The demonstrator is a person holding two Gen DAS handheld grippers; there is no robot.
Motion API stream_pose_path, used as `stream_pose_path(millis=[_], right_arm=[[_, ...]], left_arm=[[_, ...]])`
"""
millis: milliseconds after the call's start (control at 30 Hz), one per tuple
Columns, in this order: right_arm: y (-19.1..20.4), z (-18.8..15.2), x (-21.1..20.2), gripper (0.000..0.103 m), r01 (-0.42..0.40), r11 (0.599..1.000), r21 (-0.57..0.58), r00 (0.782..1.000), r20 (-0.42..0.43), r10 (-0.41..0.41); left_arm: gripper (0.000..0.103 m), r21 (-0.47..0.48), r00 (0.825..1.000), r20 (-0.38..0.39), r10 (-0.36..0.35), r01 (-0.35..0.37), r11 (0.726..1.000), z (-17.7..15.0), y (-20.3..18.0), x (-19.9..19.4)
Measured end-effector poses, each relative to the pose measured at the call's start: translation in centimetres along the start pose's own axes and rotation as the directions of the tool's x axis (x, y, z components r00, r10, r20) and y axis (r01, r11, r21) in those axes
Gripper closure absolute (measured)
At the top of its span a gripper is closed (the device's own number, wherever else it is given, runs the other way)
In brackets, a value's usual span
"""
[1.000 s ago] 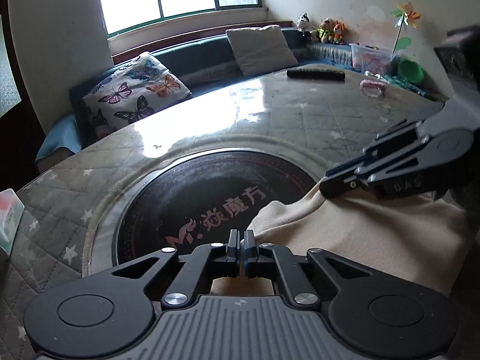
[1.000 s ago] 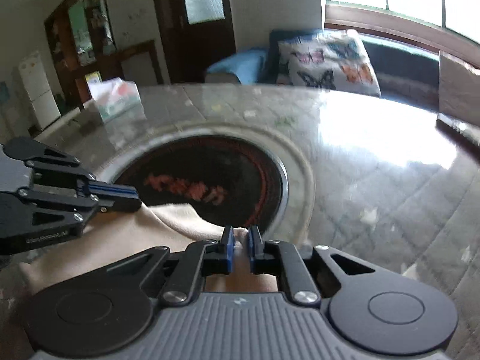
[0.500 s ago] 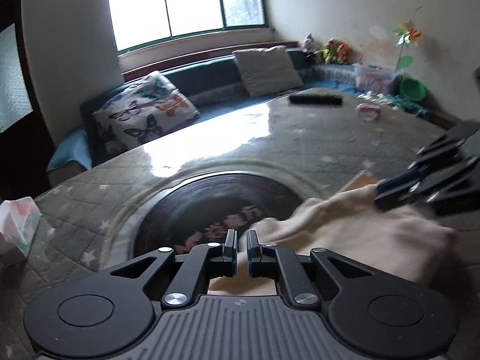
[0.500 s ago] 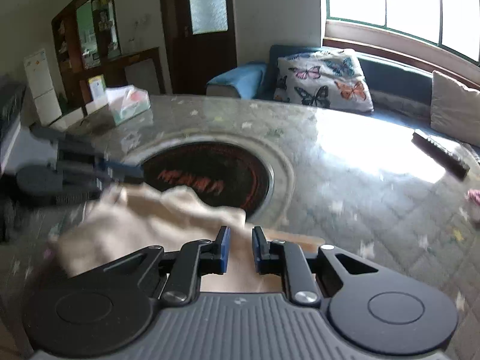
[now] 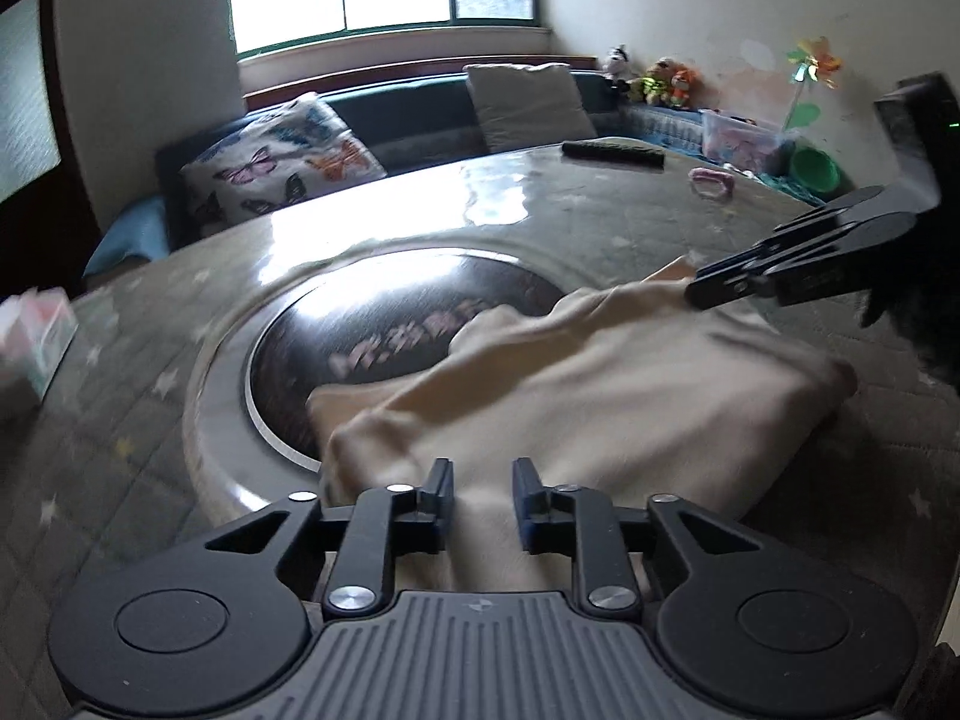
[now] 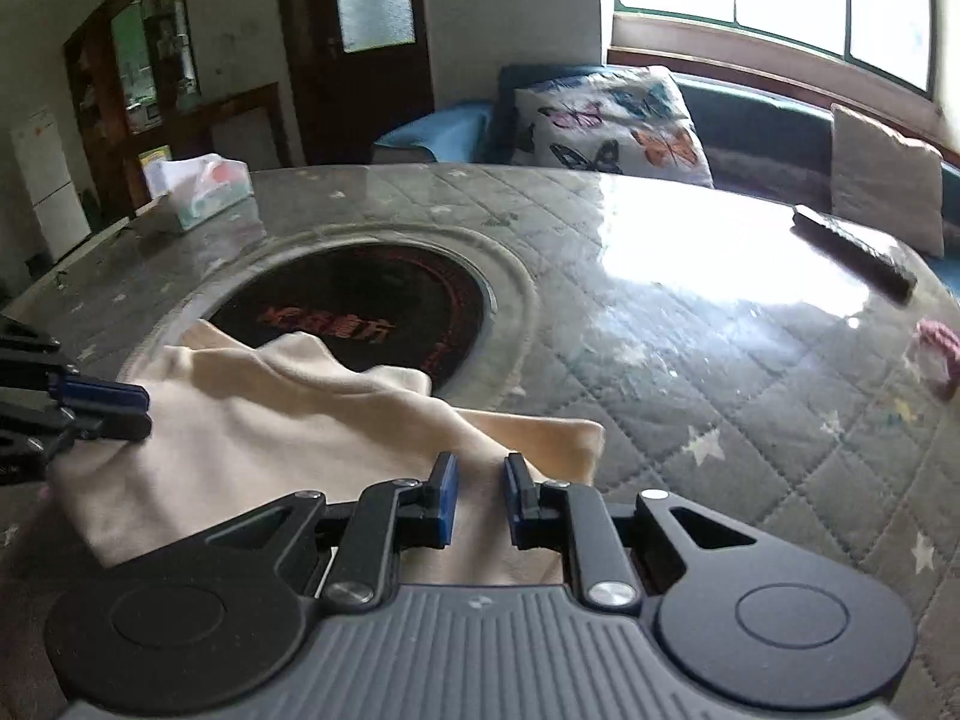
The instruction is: Fold clothes
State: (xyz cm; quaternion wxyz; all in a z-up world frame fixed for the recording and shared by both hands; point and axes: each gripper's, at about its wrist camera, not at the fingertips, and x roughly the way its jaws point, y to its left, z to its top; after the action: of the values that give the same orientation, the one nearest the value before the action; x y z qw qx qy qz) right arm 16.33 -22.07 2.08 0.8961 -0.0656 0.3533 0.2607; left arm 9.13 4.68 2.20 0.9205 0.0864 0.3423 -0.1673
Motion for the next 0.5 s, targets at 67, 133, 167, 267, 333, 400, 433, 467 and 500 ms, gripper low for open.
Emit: stream_pose_path(millis=[67, 133, 167, 267, 333, 400, 433, 467, 500], right_arm=[[0.8, 0.1, -0.7, 0.086, -0.014, 1.000, -0.015, 1.000, 0.012, 0.015], [1.8, 0.0, -1.4, 0.086, -0.025, 0.999, -0.040, 0.999, 0.027, 0.026], [2.6, -0.1, -2.0, 0.086, -0.033, 0.997, -0.066, 0.999, 0.037, 0.036], [4.6, -0.4, -3.1, 0.086, -0.067, 0.991, -0.118, 0.996, 0.057, 0.074], [6.1, -0.9, -3.7, 0.086, -0.096, 0.983, -0.154, 0.993, 0.060, 0.106], [7.5, -1.7, -4.1, 0.086, -0.103, 0.973, -0.205, 0.991, 0.063, 0.118], [8.1, -2.3, -4.1, 0.086, -0.100, 0.967, -0.235, 0.991, 0.063, 0.118], [8.5, -2.6, -4.0, 0.086, -0.095, 0.963, -0.251, 0.992, 0.061, 0.114], [8.9, -3.2, -3.7, 0.086, -0.088, 0.961, -0.263, 0.993, 0.052, 0.105]], left_arm=[[0.073, -0.009, 1.000, 0.008, 0.008, -0.008, 1.000, -0.5, 0.1, -0.3], [0.073, -0.024, 1.000, 0.013, 0.014, -0.014, 1.000, -0.6, 0.1, -0.6], [0.072, -0.028, 1.000, 0.019, 0.019, -0.018, 0.999, -0.6, 0.1, -0.8], [0.070, -0.034, 0.999, 0.038, 0.023, -0.022, 0.999, -0.7, -0.1, -1.5], [0.070, -0.025, 0.999, 0.031, 0.040, -0.039, 0.999, -1.0, -0.2, -1.5], [0.070, -0.025, 0.999, 0.018, 0.049, -0.049, 0.998, -1.5, -0.3, -1.2], [0.069, -0.027, 0.998, 0.015, 0.054, -0.054, 0.998, -1.7, -0.3, -1.1], [0.068, -0.028, 0.998, 0.013, 0.058, -0.058, 0.998, -1.9, -0.3, -1.0], [0.068, -0.030, 0.998, 0.015, 0.061, -0.060, 0.998, -2.0, -0.4, -0.9]])
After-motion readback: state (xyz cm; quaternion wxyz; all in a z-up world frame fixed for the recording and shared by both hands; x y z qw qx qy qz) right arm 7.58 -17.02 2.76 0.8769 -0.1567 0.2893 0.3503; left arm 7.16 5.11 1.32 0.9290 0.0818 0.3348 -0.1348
